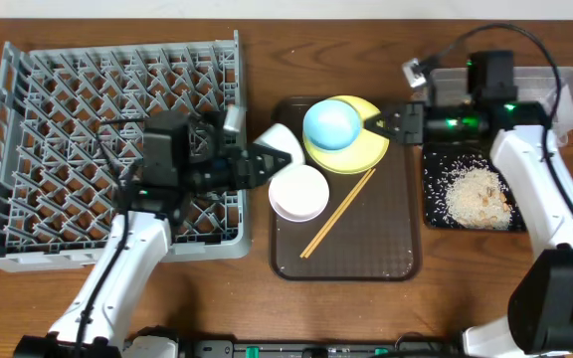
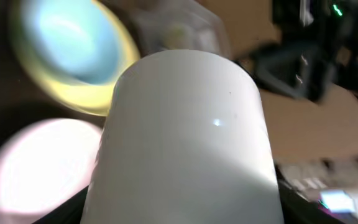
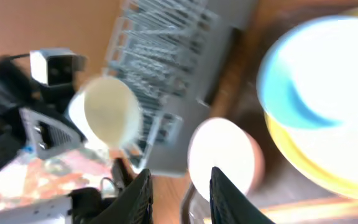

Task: Sort waste into correct bins and load items into the dishwasher rack
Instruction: 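Hand the white cup from the right gripper to the left gripper, then place the white cup upright in the dish rack with the left gripper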

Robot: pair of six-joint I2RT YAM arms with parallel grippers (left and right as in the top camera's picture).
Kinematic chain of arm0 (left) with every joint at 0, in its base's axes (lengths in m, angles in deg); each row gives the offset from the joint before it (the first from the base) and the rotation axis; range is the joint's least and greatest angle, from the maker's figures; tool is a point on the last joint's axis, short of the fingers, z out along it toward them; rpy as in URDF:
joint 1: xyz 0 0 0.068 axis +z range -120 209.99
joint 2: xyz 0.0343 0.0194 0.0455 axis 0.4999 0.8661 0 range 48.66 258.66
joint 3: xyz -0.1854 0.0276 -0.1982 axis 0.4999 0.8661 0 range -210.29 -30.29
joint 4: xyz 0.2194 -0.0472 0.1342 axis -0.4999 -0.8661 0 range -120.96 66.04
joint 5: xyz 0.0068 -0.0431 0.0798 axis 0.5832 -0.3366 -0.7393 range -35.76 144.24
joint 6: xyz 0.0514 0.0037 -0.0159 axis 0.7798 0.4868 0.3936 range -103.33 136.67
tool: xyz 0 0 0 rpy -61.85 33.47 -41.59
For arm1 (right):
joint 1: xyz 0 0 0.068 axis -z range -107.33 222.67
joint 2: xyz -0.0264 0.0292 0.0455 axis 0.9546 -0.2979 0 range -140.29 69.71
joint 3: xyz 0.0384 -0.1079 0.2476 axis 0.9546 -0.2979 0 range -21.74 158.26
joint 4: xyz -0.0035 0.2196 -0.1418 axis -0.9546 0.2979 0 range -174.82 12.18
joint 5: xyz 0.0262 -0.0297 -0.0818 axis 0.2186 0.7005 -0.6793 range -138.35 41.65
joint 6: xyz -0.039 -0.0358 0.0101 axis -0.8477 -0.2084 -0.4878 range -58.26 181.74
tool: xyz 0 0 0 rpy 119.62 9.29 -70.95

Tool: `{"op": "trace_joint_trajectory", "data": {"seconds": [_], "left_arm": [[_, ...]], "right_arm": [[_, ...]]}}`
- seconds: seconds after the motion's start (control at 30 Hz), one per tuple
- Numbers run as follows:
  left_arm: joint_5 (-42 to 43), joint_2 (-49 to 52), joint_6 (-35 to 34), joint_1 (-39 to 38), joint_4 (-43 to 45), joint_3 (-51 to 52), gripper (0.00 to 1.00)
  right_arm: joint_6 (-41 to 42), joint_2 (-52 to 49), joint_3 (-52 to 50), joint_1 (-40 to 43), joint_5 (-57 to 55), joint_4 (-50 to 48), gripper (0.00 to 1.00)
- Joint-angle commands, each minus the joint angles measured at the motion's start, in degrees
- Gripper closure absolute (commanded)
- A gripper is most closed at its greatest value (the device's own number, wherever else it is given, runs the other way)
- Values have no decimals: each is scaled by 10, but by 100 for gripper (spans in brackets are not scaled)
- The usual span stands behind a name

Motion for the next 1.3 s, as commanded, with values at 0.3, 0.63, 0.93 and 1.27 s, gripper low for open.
{"op": "trace_joint_trajectory", "data": {"seconds": [0.3, 0.63, 0.93, 1.27], "left_arm": [[-458, -97, 190, 52, -313, -106, 56], [-593, -83, 199, 101, -440, -133, 58], [-586, 3, 180, 137, -453, -133, 58], [-584, 97, 180, 136, -456, -133, 29]], "right_arm": [[-101, 50, -1, -41, -324, 144, 75], [-98, 156, -1, -50, -417, 160, 74], [-98, 172, -1, -50, -423, 180, 75], [-98, 171, -1, -50, -423, 185, 70]]}}
